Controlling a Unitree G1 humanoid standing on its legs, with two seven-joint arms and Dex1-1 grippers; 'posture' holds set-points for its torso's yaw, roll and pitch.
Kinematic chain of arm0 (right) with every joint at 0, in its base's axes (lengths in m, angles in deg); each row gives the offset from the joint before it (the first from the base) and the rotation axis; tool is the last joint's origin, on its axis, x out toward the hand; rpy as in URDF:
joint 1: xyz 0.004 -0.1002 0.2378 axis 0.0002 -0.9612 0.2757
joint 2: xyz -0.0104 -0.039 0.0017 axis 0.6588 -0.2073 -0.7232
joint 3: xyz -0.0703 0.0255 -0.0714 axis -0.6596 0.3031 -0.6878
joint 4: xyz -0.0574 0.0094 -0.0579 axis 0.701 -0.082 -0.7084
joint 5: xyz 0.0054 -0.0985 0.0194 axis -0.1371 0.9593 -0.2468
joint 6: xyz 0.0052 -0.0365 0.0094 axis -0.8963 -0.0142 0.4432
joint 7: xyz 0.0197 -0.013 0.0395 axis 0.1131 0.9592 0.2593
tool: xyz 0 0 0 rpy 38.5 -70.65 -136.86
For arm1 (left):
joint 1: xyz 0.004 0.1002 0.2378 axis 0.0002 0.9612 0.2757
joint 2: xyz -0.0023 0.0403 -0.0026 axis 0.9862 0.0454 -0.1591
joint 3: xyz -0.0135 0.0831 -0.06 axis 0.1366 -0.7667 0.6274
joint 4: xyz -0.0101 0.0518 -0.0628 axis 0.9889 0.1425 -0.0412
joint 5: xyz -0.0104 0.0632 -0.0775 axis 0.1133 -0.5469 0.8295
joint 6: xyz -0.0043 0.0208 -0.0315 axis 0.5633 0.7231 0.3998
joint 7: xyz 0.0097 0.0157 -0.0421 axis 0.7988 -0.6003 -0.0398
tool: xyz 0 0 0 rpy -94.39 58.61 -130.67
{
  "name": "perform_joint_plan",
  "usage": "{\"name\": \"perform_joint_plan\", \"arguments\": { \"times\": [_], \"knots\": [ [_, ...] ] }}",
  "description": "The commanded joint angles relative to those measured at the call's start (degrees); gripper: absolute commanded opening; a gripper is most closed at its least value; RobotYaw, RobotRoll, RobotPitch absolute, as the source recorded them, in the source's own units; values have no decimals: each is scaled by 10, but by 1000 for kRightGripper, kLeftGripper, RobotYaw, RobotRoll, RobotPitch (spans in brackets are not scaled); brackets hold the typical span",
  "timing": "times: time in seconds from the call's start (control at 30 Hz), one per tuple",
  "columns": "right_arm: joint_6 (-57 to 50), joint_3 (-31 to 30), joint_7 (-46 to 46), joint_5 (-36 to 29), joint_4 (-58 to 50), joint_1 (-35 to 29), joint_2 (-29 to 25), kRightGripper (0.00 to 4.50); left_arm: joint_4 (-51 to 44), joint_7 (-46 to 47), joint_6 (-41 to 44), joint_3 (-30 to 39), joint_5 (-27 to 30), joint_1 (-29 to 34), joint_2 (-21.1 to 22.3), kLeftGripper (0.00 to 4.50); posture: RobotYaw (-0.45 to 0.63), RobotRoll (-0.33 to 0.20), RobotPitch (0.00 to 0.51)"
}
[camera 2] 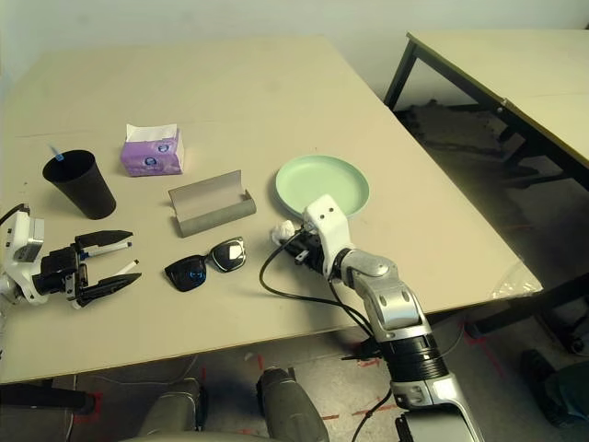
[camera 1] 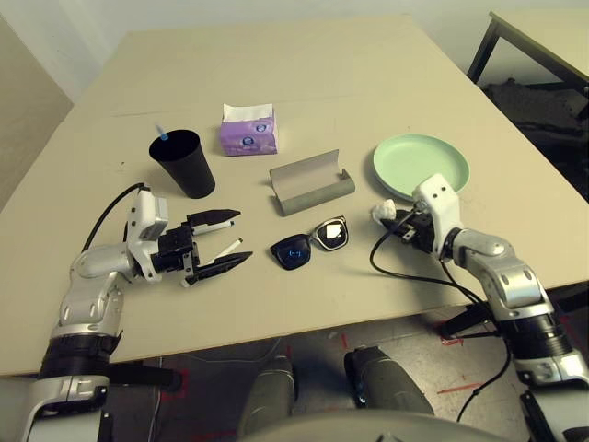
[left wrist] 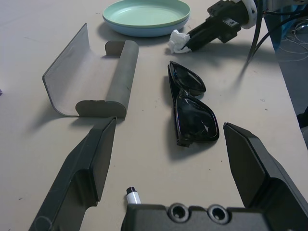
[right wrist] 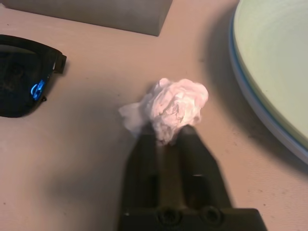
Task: Organize and tidy the items on the table.
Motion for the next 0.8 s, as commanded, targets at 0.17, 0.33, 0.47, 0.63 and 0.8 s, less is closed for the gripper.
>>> {"name": "perform_joint_plan", "arguments": {
  "times": [0.17,0.33,0.47,0.63,0.8],
  "knots": [
    [-39,25,-4,-15,-53,10,-14,33,14,-7,-15,-5,-7,-6,0,4500,-89,0,81],
    [-71,43,-6,-27,-84,41,-24,33,25,-9,-22,-7,-9,-11,-4,4500,-91,0,73],
    [-80,53,-15,-22,-68,85,-35,33,31,-10,-27,-9,-10,-13,-7,4500,-87,0,64],
    [-83,57,-37,-7,-24,125,-40,33,33,-10,-31,-9,-10,-14,-9,4500,-76,0,65],
    [-87,67,-78,19,17,148,-46,33,31,-8,-31,-6,-8,-11,-8,4500,-72,0,66]
  ]
}}
